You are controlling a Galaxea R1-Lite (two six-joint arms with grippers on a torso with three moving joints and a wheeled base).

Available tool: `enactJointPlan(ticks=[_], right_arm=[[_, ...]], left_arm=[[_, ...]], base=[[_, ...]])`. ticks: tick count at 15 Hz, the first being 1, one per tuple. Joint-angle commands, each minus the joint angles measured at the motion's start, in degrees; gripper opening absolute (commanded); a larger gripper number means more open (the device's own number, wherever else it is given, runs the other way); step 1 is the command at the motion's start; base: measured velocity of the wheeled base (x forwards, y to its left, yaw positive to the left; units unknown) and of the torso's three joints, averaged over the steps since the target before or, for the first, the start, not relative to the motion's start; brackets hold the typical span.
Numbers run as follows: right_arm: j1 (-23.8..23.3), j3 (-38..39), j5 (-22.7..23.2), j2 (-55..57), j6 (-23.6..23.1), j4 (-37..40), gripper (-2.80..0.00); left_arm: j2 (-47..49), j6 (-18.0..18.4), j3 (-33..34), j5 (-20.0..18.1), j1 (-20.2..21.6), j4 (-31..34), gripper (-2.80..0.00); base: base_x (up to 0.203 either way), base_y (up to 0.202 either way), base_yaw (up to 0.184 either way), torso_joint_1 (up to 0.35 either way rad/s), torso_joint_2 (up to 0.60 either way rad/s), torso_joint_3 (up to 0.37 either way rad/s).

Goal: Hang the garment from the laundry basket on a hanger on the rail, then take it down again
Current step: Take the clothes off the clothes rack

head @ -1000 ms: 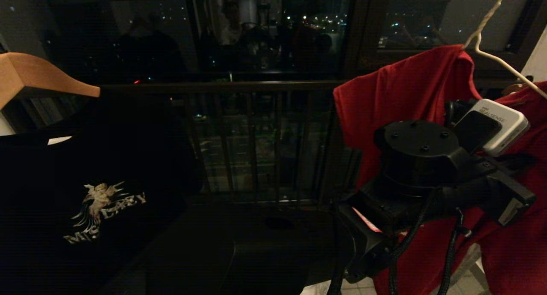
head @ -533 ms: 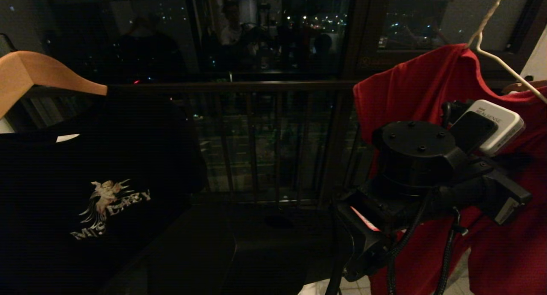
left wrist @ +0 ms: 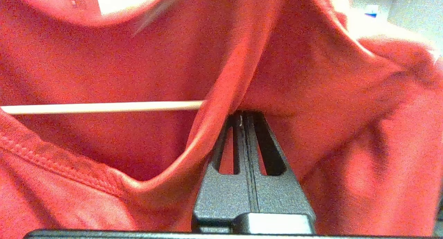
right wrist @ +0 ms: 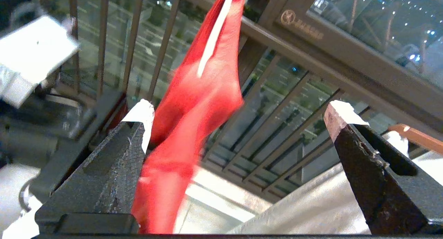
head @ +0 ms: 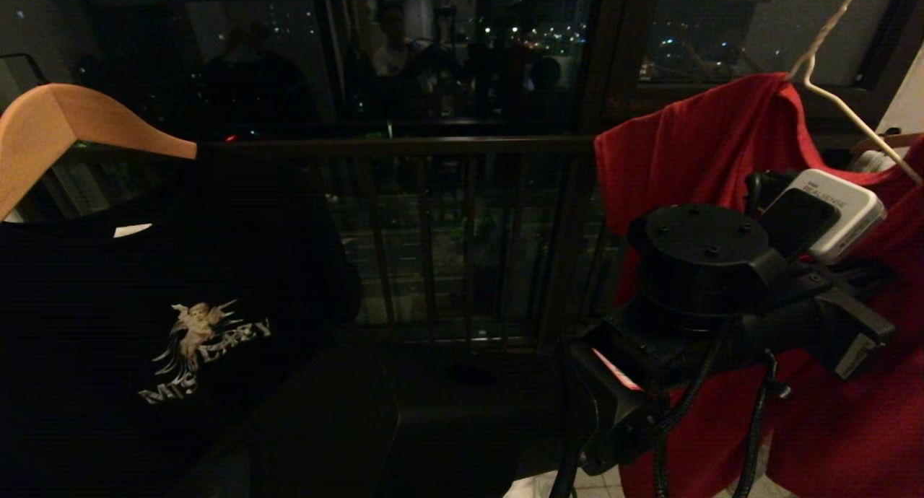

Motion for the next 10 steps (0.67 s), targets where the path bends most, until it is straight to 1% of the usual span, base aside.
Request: enactJointPlan(ticks=[1,4,10], right_arm=[[0.05,1.54,0.27,-1.3,-0.4,0.04,0.0],[0.09,2.43,0.31,-1.56,-0.67,0.06,0.0],[0.0,1.77,0.17,-3.26,-0.42,-0.39,0.0]], left_arm=[[0.06,0.01,0.0,-0.11,-0.01,-0.18,-2.8],[0.15,0.01,0.0,-0.1,-0.01,-0.23,-2.8],[0.68,0.18,0.09,0.25,0.08,-0.27,-2.8]], base=[[0.0,0.0,0.0,0.0,0.0,0.0],[0.0,0.0,0.0,0.0,0.0,0.0],[0.0,0.0,0.0,0.0,0.0,0.0]])
